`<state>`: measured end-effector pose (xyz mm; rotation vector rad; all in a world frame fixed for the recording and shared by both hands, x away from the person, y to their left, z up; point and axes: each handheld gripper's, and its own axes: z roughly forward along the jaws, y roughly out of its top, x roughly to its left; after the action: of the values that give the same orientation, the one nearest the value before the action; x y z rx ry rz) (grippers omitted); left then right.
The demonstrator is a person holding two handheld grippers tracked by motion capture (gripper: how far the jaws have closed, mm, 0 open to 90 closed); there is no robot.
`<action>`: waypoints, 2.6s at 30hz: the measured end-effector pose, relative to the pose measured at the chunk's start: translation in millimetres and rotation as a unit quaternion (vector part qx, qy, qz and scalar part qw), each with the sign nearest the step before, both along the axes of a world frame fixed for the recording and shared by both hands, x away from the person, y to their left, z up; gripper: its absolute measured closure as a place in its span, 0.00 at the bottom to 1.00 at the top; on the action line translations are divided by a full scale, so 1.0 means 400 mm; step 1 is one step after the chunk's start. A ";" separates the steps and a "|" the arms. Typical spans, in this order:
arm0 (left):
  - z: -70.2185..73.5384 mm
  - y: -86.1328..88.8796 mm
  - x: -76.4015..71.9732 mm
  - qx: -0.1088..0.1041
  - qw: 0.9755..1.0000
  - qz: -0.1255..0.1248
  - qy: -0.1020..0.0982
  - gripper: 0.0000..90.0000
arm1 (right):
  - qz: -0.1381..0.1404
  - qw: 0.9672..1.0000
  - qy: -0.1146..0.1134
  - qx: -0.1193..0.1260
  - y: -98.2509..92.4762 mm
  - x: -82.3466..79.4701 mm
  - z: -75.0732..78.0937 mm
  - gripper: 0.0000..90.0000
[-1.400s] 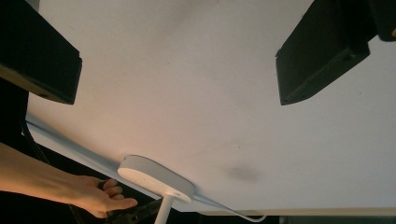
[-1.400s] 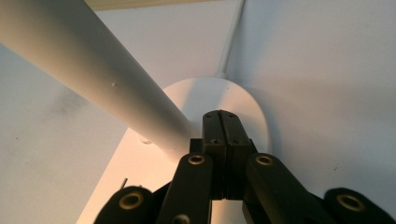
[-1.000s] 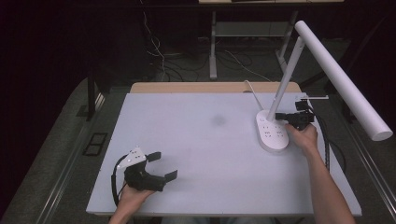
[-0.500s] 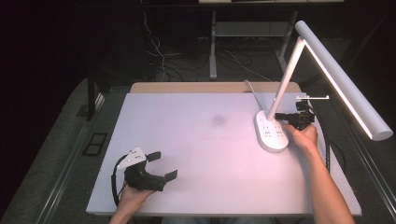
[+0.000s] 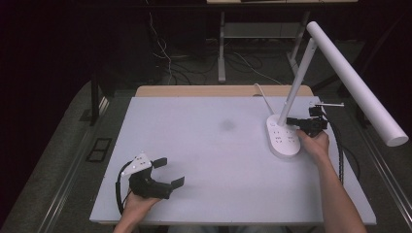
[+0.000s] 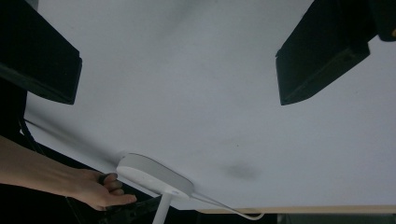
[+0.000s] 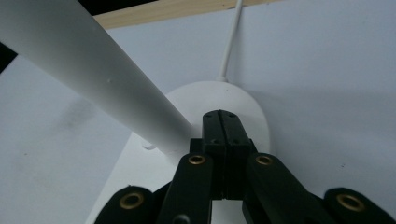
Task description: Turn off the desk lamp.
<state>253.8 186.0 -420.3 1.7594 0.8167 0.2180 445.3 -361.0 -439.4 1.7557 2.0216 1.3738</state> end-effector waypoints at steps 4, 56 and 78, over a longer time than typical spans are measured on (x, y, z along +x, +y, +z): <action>-0.002 0.000 0.003 0.001 1.000 0.001 0.003 0.00 | 0.004 1.000 0.004 0.001 0.004 0.006 0.001 1.00; 0.005 -0.008 -0.006 -0.013 1.000 -0.004 -0.003 0.00 | 0.048 0.998 -0.044 -0.004 0.039 -0.285 0.131 0.01; 0.005 -0.008 -0.007 -0.009 1.000 -0.005 -0.003 0.00 | 0.118 0.989 -0.090 -0.010 0.122 -0.433 0.101 0.01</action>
<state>250.8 182.9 -418.2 1.7440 0.8037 0.2081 272.3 -312.1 -399.1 1.3617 2.1872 1.5087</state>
